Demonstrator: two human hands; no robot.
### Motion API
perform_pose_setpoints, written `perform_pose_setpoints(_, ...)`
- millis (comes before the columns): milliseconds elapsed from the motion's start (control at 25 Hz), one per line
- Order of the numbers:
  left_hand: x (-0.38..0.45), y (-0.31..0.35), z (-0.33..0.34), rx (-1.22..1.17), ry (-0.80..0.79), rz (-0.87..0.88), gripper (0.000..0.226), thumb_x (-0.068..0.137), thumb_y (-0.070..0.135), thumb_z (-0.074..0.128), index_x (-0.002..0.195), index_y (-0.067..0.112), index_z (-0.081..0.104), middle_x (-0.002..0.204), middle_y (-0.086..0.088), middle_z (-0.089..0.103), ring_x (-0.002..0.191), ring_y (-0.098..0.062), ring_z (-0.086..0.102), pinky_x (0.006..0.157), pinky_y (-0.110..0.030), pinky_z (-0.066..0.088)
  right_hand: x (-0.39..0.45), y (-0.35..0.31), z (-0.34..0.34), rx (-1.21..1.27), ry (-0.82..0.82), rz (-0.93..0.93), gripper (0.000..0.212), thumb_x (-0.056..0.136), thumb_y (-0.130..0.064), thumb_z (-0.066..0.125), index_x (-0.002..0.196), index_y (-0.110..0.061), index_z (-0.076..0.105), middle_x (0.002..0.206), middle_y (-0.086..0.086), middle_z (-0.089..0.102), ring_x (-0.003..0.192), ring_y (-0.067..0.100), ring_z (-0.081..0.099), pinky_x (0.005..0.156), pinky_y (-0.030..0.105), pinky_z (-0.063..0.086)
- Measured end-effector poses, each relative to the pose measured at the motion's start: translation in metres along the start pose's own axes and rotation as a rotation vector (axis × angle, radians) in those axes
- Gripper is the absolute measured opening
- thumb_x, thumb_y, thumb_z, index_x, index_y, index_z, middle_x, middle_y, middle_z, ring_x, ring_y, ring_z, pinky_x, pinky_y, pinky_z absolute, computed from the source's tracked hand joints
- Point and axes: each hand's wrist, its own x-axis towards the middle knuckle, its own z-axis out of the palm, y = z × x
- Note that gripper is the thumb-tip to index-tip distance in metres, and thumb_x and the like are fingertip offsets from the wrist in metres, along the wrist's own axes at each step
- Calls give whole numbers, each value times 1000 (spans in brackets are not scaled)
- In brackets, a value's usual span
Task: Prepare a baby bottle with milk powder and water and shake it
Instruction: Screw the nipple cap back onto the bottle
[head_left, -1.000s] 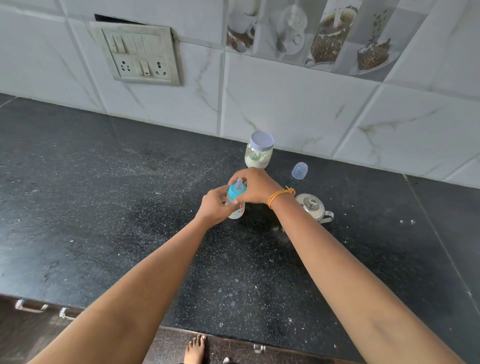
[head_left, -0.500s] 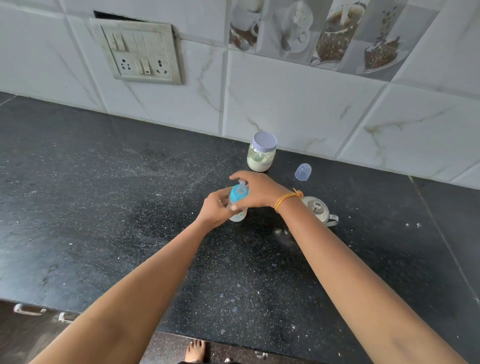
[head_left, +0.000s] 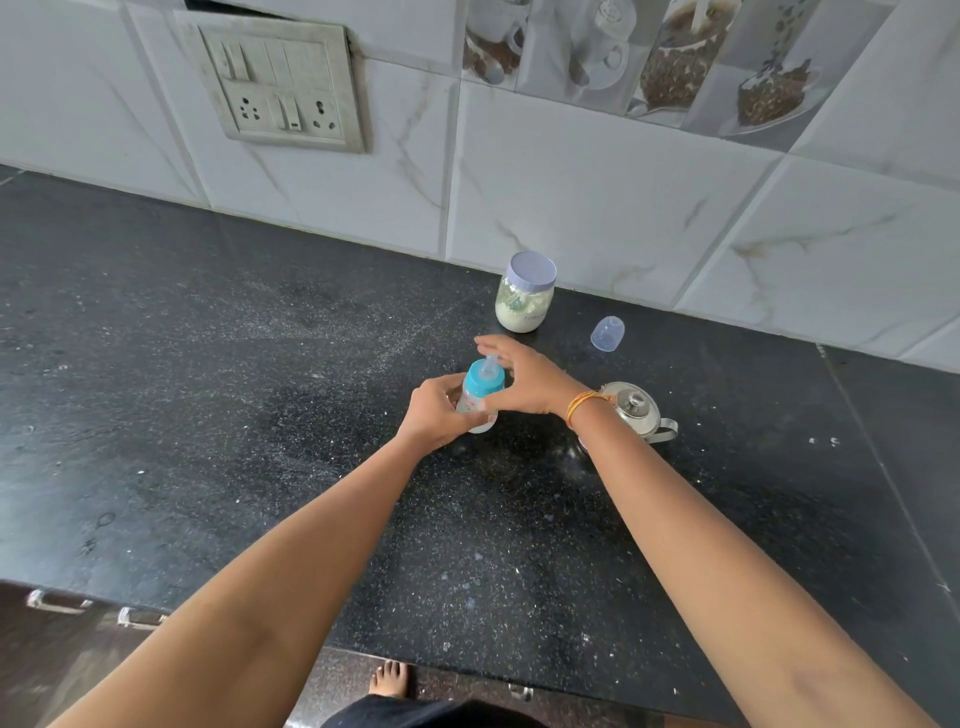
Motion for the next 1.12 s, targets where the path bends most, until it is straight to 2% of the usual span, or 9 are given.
perform_pose_setpoints(120, 1, -2, 1, 7, 11, -18, 58, 65, 26, 86, 121, 21, 68, 104, 6, 74, 92, -8, 67, 86, -27, 51, -1, 8, 0, 6, 96, -57, 65, 71, -3, 77, 131, -19, 56, 134, 2, 59, 123, 15, 55, 106, 39, 46)
perform_pose_setpoints(280, 2, 1, -1, 41, 4, -22, 53, 67, 27, 86, 117, 23, 71, 86, 9, 73, 71, -2, 62, 64, -9, 44, -6, 8, 6, -3, 320, 0, 59, 62, -30, 89, 114, -19, 64, 116, -1, 69, 102, 7, 63, 88, 25, 54)
perform_pose_setpoints(360, 2, 2, -2, 70, -5, -19, 50, 67, 29, 86, 115, 22, 72, 86, 4, 74, 67, -6, 62, 56, -10, 41, -6, 8, 4, 12, 234, -12, 76, 61, -29, 89, 128, -19, 56, 130, -1, 62, 117, 11, 58, 96, 26, 48)
perform_pose_setpoints(480, 4, 1, -2, 62, -11, -48, 57, 65, 31, 87, 119, 22, 70, 103, 2, 76, 81, 0, 66, 76, -16, 50, -5, 7, -4, 120, 70, -68, 75, 72, -4, 80, 139, -17, 48, 143, 2, 52, 131, 12, 48, 109, 31, 41)
perform_pose_setpoints(600, 4, 1, -1, 79, -8, -67, 55, 65, 30, 87, 117, 21, 71, 101, 3, 76, 69, 5, 58, 63, -5, 42, -7, 3, -1, 82, 239, -56, 51, 68, -13, 85, 114, -16, 65, 116, 1, 69, 102, 6, 63, 89, 23, 54)
perform_pose_setpoints(680, 4, 1, -2, 83, -5, -65, 52, 66, 30, 86, 115, 21, 72, 97, 2, 76, 61, 6, 54, 56, -6, 39, -8, 4, 5, 38, 333, -45, 51, 63, -24, 89, 107, -18, 63, 107, -3, 66, 91, 4, 60, 78, 18, 53)
perform_pose_setpoints(840, 1, 5, -4, 92, -20, -74, 56, 66, 31, 87, 119, 22, 70, 102, 6, 74, 81, -2, 62, 73, -17, 44, -7, 10, 0, 113, 99, -76, 71, 72, -2, 77, 134, -20, 50, 141, 1, 52, 129, 13, 50, 107, 33, 43)
perform_pose_setpoints(1001, 1, 8, -4, 80, -10, -83, 52, 68, 29, 86, 116, 22, 70, 91, 8, 73, 65, 6, 57, 60, -6, 40, -10, 10, 5, 81, 313, -47, 50, 69, -16, 85, 115, -17, 64, 116, 0, 69, 103, 9, 62, 93, 26, 52)
perform_pose_setpoints(1121, 1, 7, -4, 76, -15, -85, 49, 67, 30, 87, 113, 23, 72, 84, 12, 70, 58, 9, 53, 54, -4, 38, -11, 14, 8, 105, 286, -72, 72, 67, -20, 86, 131, -21, 54, 124, -1, 63, 115, 10, 56, 100, 26, 44)
